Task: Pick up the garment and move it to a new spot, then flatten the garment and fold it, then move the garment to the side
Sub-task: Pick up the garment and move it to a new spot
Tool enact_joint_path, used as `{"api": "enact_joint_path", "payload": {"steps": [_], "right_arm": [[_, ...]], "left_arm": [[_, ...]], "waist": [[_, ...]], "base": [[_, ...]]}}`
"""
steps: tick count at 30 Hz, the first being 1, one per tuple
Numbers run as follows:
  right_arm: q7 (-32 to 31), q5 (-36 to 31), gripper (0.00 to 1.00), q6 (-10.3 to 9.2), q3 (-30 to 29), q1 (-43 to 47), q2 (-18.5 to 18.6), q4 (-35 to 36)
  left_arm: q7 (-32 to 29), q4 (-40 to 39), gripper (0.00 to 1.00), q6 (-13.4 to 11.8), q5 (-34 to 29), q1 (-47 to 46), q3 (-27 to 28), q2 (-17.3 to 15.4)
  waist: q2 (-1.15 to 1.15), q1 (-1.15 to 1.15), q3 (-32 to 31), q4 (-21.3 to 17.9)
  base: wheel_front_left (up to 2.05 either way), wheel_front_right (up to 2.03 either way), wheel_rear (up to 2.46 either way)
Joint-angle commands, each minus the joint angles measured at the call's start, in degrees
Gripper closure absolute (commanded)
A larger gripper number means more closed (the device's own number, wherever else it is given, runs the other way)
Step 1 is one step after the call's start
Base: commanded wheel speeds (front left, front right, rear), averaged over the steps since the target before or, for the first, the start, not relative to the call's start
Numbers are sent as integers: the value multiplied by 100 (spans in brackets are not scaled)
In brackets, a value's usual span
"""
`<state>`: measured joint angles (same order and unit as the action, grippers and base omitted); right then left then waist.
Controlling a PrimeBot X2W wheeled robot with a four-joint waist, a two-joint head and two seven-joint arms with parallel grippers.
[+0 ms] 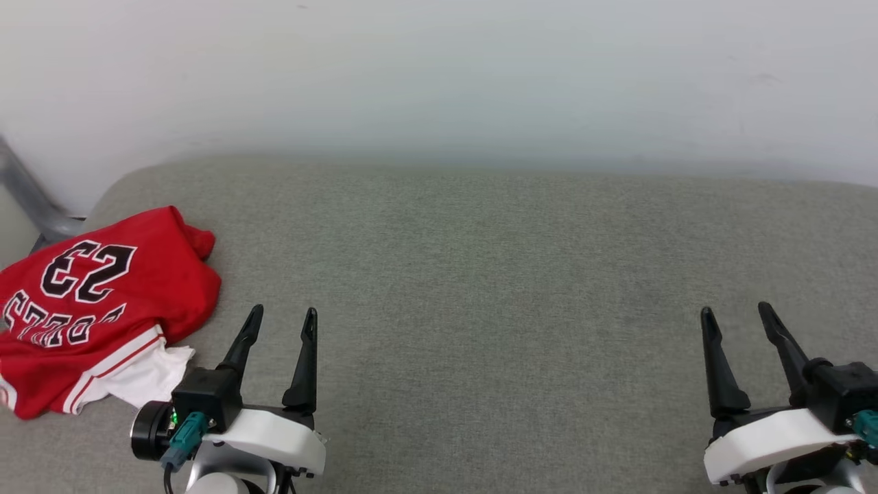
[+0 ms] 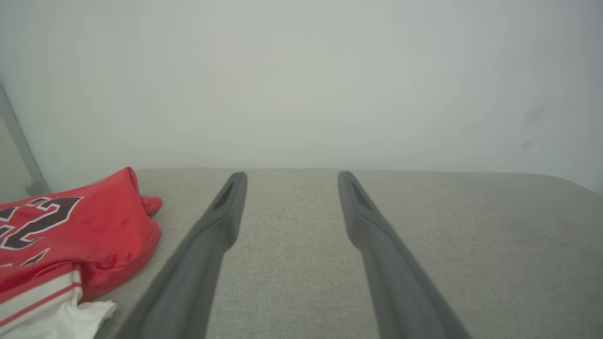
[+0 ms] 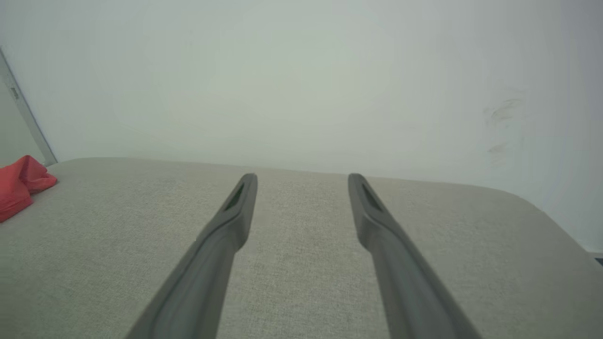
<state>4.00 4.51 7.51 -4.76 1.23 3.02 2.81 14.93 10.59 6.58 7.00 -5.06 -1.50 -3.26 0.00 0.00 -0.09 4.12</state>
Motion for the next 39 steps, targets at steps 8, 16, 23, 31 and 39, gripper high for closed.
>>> {"api": "enact_joint_path", "payload": {"steps": [8, 16, 23, 31, 39], "right_arm": [[63, 94, 0, -4, 266, -56, -21, -22], [125, 107, 0, -4, 449, -131, -19, -39], [160, 97, 0, -4, 584, -195, -19, -27], [155, 26, 0, -5, 790, -269, -18, -49], [136, -30, 0, -5, 880, -357, -18, -86]], "left_arm": [[29, -15, 0, 48, 235, -92, 114, 16], [29, 28, 0, 55, 175, -89, 241, 24], [29, 27, 0, 78, 266, -67, 325, 29], [29, 37, 0, 76, 291, 19, 448, 36], [29, 13, 0, 83, 341, 61, 509, 37]], "waist": [[0, 0, 18, 701], [0, 0, 50, 1476], [0, 0, 58, 2094], [0, 0, 69, 2506], [0, 0, 102, 2596]], "base": [[0, 0, 0], [0, 0, 0], [0, 0, 0], [0, 0, 0], [0, 0, 0]]}}
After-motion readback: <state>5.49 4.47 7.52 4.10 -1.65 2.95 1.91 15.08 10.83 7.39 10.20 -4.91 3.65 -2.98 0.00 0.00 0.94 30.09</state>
